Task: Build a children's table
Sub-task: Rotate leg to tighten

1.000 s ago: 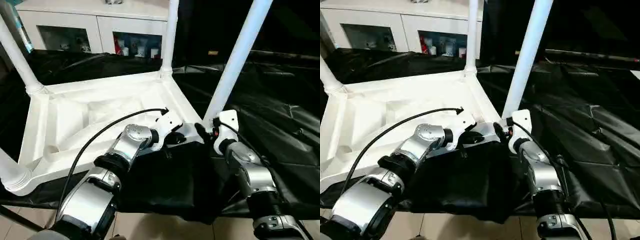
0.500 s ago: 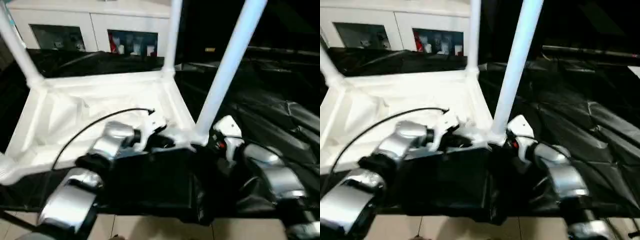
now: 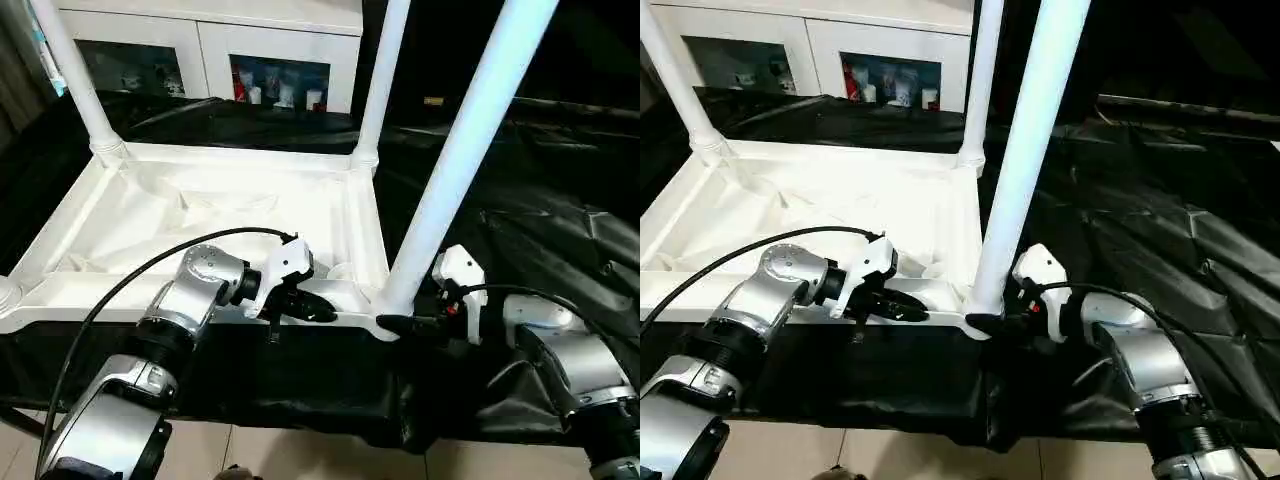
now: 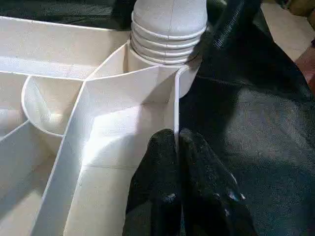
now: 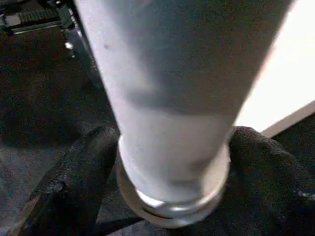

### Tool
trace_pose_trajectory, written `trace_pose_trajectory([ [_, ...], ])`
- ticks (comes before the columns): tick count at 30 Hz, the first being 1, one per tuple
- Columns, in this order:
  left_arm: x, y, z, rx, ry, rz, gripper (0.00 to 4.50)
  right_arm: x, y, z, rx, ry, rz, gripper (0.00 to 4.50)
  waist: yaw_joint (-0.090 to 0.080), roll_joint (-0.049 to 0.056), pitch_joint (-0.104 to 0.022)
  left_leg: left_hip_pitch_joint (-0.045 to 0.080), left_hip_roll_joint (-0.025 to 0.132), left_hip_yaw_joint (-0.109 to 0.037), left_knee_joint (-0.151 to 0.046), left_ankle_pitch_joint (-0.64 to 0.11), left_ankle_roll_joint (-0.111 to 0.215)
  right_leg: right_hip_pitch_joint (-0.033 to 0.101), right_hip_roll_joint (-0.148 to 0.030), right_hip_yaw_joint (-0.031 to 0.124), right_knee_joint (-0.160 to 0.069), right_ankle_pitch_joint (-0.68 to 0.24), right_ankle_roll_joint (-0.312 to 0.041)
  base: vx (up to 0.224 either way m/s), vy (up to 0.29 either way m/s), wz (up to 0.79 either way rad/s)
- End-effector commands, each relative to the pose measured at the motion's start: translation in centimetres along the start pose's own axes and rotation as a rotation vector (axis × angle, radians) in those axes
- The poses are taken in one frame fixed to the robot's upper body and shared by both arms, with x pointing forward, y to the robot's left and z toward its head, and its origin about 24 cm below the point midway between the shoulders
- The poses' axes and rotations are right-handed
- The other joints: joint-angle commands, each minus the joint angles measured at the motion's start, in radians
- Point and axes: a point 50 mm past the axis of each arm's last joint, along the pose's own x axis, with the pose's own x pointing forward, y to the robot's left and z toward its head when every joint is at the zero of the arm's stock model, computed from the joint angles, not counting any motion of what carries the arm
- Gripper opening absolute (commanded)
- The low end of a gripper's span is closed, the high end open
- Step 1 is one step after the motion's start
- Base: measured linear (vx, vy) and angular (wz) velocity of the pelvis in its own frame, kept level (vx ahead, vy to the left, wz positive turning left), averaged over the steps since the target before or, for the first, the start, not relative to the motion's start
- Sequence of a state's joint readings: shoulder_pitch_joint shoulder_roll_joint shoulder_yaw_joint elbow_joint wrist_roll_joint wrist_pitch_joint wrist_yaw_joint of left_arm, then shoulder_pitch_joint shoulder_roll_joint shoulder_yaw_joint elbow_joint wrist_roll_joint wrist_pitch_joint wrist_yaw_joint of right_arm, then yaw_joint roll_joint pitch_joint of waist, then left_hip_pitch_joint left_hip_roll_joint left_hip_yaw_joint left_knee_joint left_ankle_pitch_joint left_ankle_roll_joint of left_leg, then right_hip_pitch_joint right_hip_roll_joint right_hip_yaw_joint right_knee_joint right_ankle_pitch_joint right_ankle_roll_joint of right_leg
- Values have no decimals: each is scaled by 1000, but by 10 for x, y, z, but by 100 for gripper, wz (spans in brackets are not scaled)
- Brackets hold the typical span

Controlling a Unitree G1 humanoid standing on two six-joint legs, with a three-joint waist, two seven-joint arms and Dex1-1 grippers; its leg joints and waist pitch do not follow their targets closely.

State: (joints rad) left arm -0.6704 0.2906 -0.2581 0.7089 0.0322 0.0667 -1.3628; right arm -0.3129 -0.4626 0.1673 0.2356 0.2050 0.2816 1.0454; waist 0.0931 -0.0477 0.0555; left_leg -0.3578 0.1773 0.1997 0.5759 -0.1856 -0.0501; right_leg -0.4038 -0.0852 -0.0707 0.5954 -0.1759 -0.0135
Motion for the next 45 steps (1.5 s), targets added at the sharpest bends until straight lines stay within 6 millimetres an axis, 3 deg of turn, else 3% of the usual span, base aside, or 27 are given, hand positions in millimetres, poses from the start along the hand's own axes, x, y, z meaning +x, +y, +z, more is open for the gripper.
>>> trace_pose_trajectory([
  [1,6,-5,5,2,-62,-46,0,3,2,2,4,-7,18,342,2,-23,-61,3,59,-24,-58,-152,78,48,-79,51,-69,-276,-186,0,0,0],
  [8,4,-6,4,-4,-58,-36,0,8,3,1,7,8,30,279,2,-24,-62,5,59,-24,-58,-146,75,48,-77,50,-68,-266,-188,0,0,0],
  [13,5,-6,3,-5,-52,-14,0,8,2,-2,18,12,18,273,3,-24,-62,5,58,-24,-56,-137,77,50,-77,51,-65,-242,-195,0,0,0],
  [16,8,1,1,-15,-25,87,0,11,-3,-6,51,9,-69,273,1,-21,-61,6,58,-24,-58,-153,69,48,-77,50,-68,-258,-194,0,0,0],
  [19,20,16,4,-48,-28,274,0,20,-16,-19,173,-8,-329,272,-7,-18,-58,12,56,-28,-61,-212,31,42,-77,47,-82,-368,-170,0,0,0],
  [20,31,21,8,-70,-31,354,0,29,-20,-26,259,-22,-475,272,-12,-2,-57,13,56,-33,-65,-243,2,36,-79,49,-86,-415,-154,0,0,0],
  [21,31,21,8,-70,-31,354,0,29,-20,-26,259,-22,-475,272,-12,-2,-57,13,56,-33,-65,-243,2,36,-79,49,-86,-415,-154,0,0,0],
  [22,39,23,12,-84,-31,393,0,37,-20,-27,308,-41,-554,272,-16,-15,-58,15,55,-34,-64,-273,-8,38,-78,46,-91,-435,-143,0,0,0],
  [23,42,24,14,-88,-31,402,0,40,-21,-26,323,-50,-582,272,-16,-1,-59,19,53,-35,-65,-281,-14,38,-78,46,-92,-442,-137,0,0,0],
  [24,46,25,16,-90,-30,429,0,46,-20,-24,341,-60,-610,272,-23,-8,-59,16,53,-36,-66,-291,-9,38,-78,46,-95,-434,-137,0,0,0],
  [25,53,25,20,-92,-32,446,0,56,-18,-20,348,-68,-632,272,-24,-8,-60,14,53,-36,-67,-291,-6,39,-78,46,-94,-429,-137,0,0,0],
  [26,56,26,22,-93,-32,451,0,60,-17,-18,348,-70,-638,272,-26,6,-60,17,51,-36,-66,-296,-6,36,-78,47,-96,-425,-139,0,0,0],
  [27,57,26,23,-93,-33,453,0,62,-16,-17,347,-72,-639,272,-30,-1,-60,15,50,-34,-66,-297,-3,37,-76,47,-98,-423,-136,0,0,0],
  [28,64,25,29,-85,-40,453,0,76,-10,-8,330,-88,-608,272,-31,-1,-61,13,49,-35,-66,-296,-1,40,-76,46,-96,-420,-136,0,0,0],
  [30,68,24,33,-67,-47,435,0,83,-7,0,276,-92,-581,272,-31,3,-62,12,49,-34,-65,-289,9,41,-75,48,-96,-397,-139,0,0,0],
  [32,69,24,33,-60,-50,426,0,85,-6,2,247,-93,-577,272,-31,1,-64,11,48,-33,-65,-281,16,42,-73,47,-94,-379,-140,0,0,0],
  [34,69,24,33,-49,-46,407,0,85,-7,4,219,-100,-581,328,-31,1,-64,11,49,-33,-65,-275,22,42,-74,48,-92,-365,-147,0,0,0],
  [37,62,22,28,-33,-43,339,0,69,-14,5,227,-145,-534,344,-29,0,-65,9,51,-33,-65,-265,32,46,-76,48,-89,-351,-156,0,0,0],
  [38,58,20,26,-15,-45,305,0,62,-17,6,207,-147,-501,374,-27,-2,-65,9,52,-32,-65,-259,43,49,-75,47,-88,-330,-163,0,0,0],
  [45,40,12,12,-11,-17,126,0,19,-18,6,-2,-66,-293,384,-17,-3,-66,6,55,-29,-59,-206,74,57,-76,49,-78,-249,-187,0,0,0],
])
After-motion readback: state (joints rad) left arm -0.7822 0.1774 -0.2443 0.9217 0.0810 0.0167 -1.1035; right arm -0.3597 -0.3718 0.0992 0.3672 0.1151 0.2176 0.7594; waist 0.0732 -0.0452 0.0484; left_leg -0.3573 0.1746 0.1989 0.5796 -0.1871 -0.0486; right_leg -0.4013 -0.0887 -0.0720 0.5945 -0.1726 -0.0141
